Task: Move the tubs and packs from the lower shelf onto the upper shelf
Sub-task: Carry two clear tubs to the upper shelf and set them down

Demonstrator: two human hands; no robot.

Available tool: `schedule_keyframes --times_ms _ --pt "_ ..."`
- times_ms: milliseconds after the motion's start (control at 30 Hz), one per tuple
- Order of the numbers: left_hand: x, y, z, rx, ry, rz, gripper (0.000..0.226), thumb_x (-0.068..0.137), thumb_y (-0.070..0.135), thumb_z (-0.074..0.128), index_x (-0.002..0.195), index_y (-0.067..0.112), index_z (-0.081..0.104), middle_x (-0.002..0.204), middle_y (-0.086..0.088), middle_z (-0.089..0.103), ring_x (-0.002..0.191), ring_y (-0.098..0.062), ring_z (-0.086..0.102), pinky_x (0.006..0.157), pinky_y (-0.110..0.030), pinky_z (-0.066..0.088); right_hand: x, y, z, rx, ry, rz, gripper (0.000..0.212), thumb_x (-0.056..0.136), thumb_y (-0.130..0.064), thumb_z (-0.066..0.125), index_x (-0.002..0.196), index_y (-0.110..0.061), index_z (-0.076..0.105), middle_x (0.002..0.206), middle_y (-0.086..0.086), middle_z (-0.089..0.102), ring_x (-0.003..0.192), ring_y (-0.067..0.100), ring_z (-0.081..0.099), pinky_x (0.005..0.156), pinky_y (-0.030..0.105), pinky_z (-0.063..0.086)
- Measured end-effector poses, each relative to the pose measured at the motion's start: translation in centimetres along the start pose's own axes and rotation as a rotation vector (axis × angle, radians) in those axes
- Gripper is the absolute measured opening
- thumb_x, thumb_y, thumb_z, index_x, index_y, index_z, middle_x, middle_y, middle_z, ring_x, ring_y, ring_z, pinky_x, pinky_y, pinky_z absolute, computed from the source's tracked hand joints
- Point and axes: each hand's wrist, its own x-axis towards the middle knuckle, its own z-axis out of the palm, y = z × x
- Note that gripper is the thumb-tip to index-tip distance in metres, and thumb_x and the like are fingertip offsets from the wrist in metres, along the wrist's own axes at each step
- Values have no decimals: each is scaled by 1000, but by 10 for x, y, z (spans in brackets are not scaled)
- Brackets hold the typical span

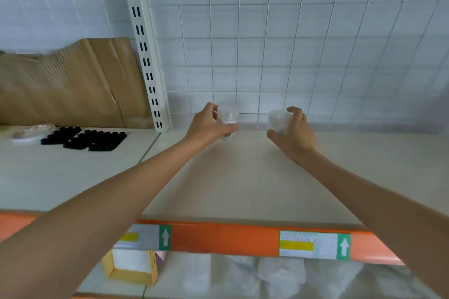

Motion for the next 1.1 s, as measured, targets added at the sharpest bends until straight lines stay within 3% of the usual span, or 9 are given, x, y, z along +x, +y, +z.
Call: schedule_keyframes --times_ms 133,233,300,433,500,600,733,933,1100 --pt "8 -2 6 -51 -13 11 53 72 35 85 110 22 50 97 15 56 80 3 56 55 -4 41 -3 -2 1 -58 159 -53 89 75 -50 74 143 -13 29 143 4 35 132 24 36 113 40 19" --pt "12 -2 6 -99 -16 11 59 71 35 87 113 23 48 100 14 59 83 0 59 57 -8 44 -10 -23 -4 57 342 -343 58 84 -42 67 129 -12 45 128 0 48 118 19 45 101 30 27" --pt "16 -3 4 -162 -19 -9 63 68 36 89 114 21 49 105 7 64 88 -6 64 62 -14 48 -15 -45 3 301 216 -394 34 88 -24 64 117 -17 48 114 -5 54 101 11 52 88 23 38" --pt "19 -8 -4 -222 -26 -34 60 67 32 90 112 17 53 104 4 68 91 -10 66 63 -15 49 -14 -71 38 523 -7 -208 35 89 -2 55 120 -15 44 117 -1 55 104 11 54 92 28 46" --pt "18 -12 -9 -257 -65 -58 51 71 28 88 110 18 55 102 6 69 91 -7 67 66 -13 48 -9 -69 50 540 -103 -115 46 90 1 51 134 -10 39 130 2 48 118 14 50 98 25 42" --pt "19 -20 -21 -347 -160 -77 44 76 21 84 113 17 59 107 1 72 98 -11 68 79 -23 50 -4 -65 58 560 -287 -25 60 94 -5 53 148 -11 27 147 1 39 131 12 42 104 22 35" --pt "21 -27 -29 -446 -284 -71 39 85 6 73 122 10 61 115 -7 71 106 -21 68 84 -29 53 -1 -62 57 695 -481 13 64 97 -9 56 151 -16 24 145 0 47 126 13 48 98 26 38" --pt "22 -30 -34 -486 -406 -72 46 84 11 68 128 7 58 119 -11 69 110 -25 66 89 -28 53 2 -60 59 706 -489 13 74 91 -14 68 151 -19 25 120 -8 63 113 8 58 92 23 42" --pt "19 -21 -29 -410 -327 -108 45 85 26 75 125 14 59 113 -3 70 104 -18 68 84 -30 53 1 -64 68 604 -345 -18 76 83 -25 77 147 -19 36 120 -5 59 111 9 57 87 21 45"
